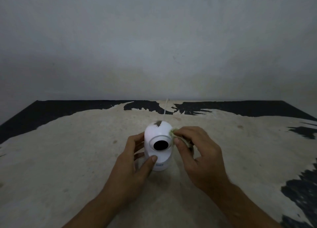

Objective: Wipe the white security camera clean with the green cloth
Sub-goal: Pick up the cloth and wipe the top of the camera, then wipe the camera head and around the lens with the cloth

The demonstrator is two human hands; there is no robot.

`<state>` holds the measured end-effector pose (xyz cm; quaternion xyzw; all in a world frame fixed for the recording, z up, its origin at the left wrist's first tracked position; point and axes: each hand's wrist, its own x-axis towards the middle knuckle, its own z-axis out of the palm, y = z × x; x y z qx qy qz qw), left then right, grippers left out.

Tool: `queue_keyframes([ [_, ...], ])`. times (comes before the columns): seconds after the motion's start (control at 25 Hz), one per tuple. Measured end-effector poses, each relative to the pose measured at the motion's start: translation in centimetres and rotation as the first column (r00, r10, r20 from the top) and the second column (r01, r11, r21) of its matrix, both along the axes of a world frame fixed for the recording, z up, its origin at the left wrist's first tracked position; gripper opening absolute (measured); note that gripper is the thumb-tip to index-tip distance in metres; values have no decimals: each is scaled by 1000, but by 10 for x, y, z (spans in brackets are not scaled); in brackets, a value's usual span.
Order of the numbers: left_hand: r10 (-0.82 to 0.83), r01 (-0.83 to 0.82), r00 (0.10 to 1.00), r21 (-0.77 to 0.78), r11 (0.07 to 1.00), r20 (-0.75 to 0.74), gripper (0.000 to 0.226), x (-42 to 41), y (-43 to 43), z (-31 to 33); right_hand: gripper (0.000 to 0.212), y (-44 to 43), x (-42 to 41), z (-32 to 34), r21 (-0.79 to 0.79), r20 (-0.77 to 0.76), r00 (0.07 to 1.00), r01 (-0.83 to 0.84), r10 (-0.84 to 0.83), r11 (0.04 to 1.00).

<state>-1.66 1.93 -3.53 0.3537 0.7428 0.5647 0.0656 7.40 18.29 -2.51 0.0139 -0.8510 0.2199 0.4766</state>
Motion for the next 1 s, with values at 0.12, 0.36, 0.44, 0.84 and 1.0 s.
queue_keyframes([
  [0.12,3,-3,1000,8,1000,16,62,0,1,1,37,-8,-4,-7,20,50,997,60,-61,998],
  [0.36,2,-2,1000,2,1000,-7,62,1,0,2,41,-10,-4,-6,40,41,998,53,-54,998],
  [0.44,-3,3,1000,6,1000,-10,61,1,0,2,42,-12,-6,-7,21,52,999,5,-6,1000],
  [0.84,-3,3,1000,1,1000,-30,60,0,1,3,33,-15,-10,-9,251,-15,1000,3,1,968],
  [1.0,-14,14,1000,23,1000,-21,56,-1,1,1,39,-10,-14,-9,247,11,999,43,-47,968],
])
